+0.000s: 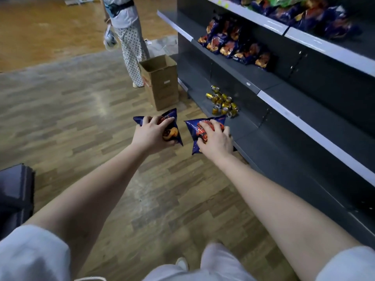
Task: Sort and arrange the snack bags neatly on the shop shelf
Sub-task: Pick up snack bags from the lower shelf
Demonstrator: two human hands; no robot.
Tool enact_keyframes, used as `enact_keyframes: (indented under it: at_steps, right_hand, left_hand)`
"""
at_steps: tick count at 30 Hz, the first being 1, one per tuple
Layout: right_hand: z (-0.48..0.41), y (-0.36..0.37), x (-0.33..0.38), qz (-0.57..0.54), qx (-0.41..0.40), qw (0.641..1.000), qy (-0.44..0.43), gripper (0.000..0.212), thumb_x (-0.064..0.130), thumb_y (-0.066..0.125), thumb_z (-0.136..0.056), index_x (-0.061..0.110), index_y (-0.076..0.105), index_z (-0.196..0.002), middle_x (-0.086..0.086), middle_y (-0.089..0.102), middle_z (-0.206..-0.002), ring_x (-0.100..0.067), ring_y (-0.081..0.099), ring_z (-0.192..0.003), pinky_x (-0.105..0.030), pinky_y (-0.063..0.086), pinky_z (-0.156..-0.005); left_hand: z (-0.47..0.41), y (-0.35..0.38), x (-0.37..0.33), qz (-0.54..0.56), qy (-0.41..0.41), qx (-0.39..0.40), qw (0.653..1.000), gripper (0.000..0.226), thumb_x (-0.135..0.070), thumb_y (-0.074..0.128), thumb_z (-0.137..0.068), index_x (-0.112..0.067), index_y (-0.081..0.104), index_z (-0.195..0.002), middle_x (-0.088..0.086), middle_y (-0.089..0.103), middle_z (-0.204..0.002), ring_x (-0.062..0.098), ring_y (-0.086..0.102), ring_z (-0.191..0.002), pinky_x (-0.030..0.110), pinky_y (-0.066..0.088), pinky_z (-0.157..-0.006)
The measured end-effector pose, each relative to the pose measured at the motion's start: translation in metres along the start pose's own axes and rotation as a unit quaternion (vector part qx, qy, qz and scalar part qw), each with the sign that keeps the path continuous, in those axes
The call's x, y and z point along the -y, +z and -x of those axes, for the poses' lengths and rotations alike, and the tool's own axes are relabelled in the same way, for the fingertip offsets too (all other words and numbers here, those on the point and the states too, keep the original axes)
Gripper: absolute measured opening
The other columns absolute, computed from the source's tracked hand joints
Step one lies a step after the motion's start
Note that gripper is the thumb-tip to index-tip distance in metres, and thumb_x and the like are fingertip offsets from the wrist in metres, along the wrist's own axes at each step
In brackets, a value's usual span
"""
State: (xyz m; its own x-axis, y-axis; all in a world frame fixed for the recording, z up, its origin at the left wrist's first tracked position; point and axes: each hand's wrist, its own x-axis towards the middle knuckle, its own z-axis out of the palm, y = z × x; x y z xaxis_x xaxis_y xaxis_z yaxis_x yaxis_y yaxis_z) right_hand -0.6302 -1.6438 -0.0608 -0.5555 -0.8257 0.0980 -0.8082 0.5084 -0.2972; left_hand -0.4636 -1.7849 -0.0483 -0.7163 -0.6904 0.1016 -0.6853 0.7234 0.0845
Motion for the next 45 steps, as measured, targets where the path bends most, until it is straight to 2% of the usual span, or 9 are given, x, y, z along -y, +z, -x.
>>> enact_keyframes:
  at_steps: [9,18,23,32,37,41,45]
  right_hand:
    - [-0.137,0.01,-0.026,0.012,-0.002,1.0,-0.016,0.053,0.044,0.054,-0.087,0.036,0.036,-0.136,-0.001,0.031,-0.147,-0.035,0.032,-0.124,-0.047,0.042,-0.092]
    - [-0.293,-0.022,-0.081,0.015,-0.039,0.999,-0.036,0.052,0.043,0.053,-0.087,0.039,0.036,-0.136,0.002,0.03,-0.147,-0.034,0.032,-0.121,-0.044,0.042,-0.089]
    - [-0.362,-0.049,-0.132,0.009,-0.068,0.998,0.017,0.05,0.041,0.052,-0.087,0.039,0.038,-0.135,0.004,0.03,-0.147,-0.034,0.034,-0.118,-0.045,0.041,-0.089]
    - [-0.423,-0.076,-0.227,0.036,-0.108,0.989,0.094,0.052,0.041,0.051,-0.089,0.037,0.035,-0.138,0.002,0.029,-0.149,-0.034,0.034,-0.118,-0.045,0.044,-0.087]
    - [-0.466,-0.12,-0.273,0.061,-0.187,0.969,0.146,0.051,0.04,0.051,-0.087,0.037,0.038,-0.137,0.001,0.031,-0.147,-0.037,0.033,-0.119,-0.05,0.037,-0.092]
    - [-0.497,-0.156,-0.307,0.088,-0.23,0.949,0.199,0.052,0.04,0.049,-0.087,0.037,0.037,-0.138,0.001,0.03,-0.149,-0.038,0.033,-0.119,-0.048,0.039,-0.092]
    - [-0.516,-0.186,-0.339,0.1,-0.276,0.92,0.261,0.052,0.041,0.05,-0.087,0.036,0.039,-0.138,0.002,0.03,-0.149,-0.037,0.034,-0.119,-0.048,0.037,-0.093]
  left_hand:
    - [-0.121,0.021,0.009,0.018,-0.021,-0.007,1.0,0.082,-0.068,0.059,-0.067,-0.043,0.03,-0.139,0.002,0.042,-0.14,0.032,0.035,-0.123,0.047,0.042,-0.09]
    - [-0.299,0.007,-0.036,0.007,-0.017,-0.037,0.999,0.083,-0.07,0.058,-0.069,-0.044,0.026,-0.141,0.003,0.039,-0.143,0.034,0.032,-0.127,0.047,0.042,-0.092]
    - [-0.377,0.013,-0.07,0.024,0.009,-0.039,0.999,0.081,-0.067,0.058,-0.07,-0.043,0.027,-0.141,0.003,0.038,-0.144,0.035,0.032,-0.128,0.051,0.042,-0.094]
    - [-0.5,0.035,-0.15,0.045,0.114,-0.033,0.992,0.08,-0.069,0.055,-0.073,-0.044,0.022,-0.142,0.004,0.035,-0.145,0.035,0.028,-0.13,0.053,0.038,-0.098]
    - [-0.582,0.03,-0.209,0.077,0.184,-0.048,0.979,0.08,-0.071,0.052,-0.072,-0.046,0.022,-0.141,0.002,0.034,-0.146,0.034,0.028,-0.13,0.053,0.037,-0.098]
    - [-0.649,0.012,-0.258,0.099,0.262,-0.078,0.957,0.078,-0.068,0.054,-0.072,-0.045,0.025,-0.14,0.001,0.036,-0.144,0.034,0.028,-0.13,0.054,0.041,-0.093]
    - [-0.703,-0.013,-0.315,0.112,0.348,-0.099,0.926,0.081,-0.067,0.058,-0.071,-0.043,0.026,-0.142,0.003,0.036,-0.144,0.035,0.029,-0.129,0.055,0.039,-0.096]
